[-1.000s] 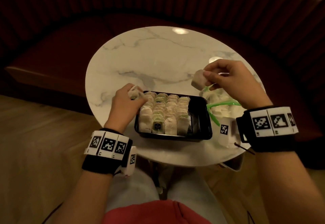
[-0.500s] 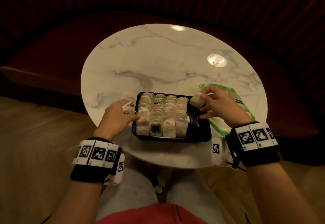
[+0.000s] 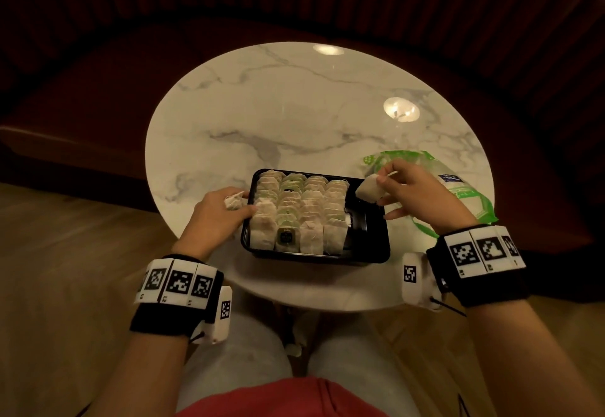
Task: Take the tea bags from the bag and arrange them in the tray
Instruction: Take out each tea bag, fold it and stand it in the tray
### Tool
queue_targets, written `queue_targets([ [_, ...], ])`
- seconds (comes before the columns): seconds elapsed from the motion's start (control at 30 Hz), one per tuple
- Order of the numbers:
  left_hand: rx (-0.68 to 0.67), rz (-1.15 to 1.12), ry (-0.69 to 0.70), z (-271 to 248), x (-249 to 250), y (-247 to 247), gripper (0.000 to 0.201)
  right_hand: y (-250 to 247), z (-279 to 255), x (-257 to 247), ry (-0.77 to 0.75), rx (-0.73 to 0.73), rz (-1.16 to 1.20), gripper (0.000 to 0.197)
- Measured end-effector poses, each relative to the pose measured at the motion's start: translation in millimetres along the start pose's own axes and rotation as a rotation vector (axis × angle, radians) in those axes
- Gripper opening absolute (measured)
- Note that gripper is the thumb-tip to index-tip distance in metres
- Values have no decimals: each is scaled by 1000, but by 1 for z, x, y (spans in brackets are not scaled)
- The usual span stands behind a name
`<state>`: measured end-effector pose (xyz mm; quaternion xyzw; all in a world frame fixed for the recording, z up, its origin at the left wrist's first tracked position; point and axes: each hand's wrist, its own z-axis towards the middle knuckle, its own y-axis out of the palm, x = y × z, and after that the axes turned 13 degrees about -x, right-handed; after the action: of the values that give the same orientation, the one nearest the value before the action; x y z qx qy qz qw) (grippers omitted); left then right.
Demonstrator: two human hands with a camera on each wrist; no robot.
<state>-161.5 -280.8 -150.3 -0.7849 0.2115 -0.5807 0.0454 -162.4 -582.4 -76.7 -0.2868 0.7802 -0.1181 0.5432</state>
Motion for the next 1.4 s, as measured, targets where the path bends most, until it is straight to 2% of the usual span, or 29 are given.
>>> queue_targets([
  [0.23,4,-11,5,-1,0,0,16,9,34,-8,77,-32,-409,9],
  [0.43,-1,-23,-6,-2,0,-4,17,16,52,0,108,47,-476,6],
  [0.47,3,-24,-11,-2,0,-4,18,17,54,0,107,51,-483,12],
  [0.57,5,-24,-13,-2,1,-4,17,18,56,1,124,49,-478,22],
  [0.7,36,-30,-5,-3,2,-11,14,16,56,-2,107,108,-441,16],
  [0.83,97,-165,14,-6,16,-17,15,15,55,1,77,175,-424,14],
  [1.03,86,-325,65,-17,40,-18,15,15,27,-17,-49,178,-305,8],
  [1.13,33,-463,86,-20,54,-6,9,21,5,-31,-146,136,-189,8],
  [1.23,-73,-558,93,-22,67,14,23,30,-15,-43,-241,74,-115,8],
  [1.3,-144,-622,52,-24,75,28,27,39,-24,-50,-281,33,-79,8],
  [1.4,-245,-725,-23,-30,85,46,29,51,-31,-56,-301,6,-45,19],
])
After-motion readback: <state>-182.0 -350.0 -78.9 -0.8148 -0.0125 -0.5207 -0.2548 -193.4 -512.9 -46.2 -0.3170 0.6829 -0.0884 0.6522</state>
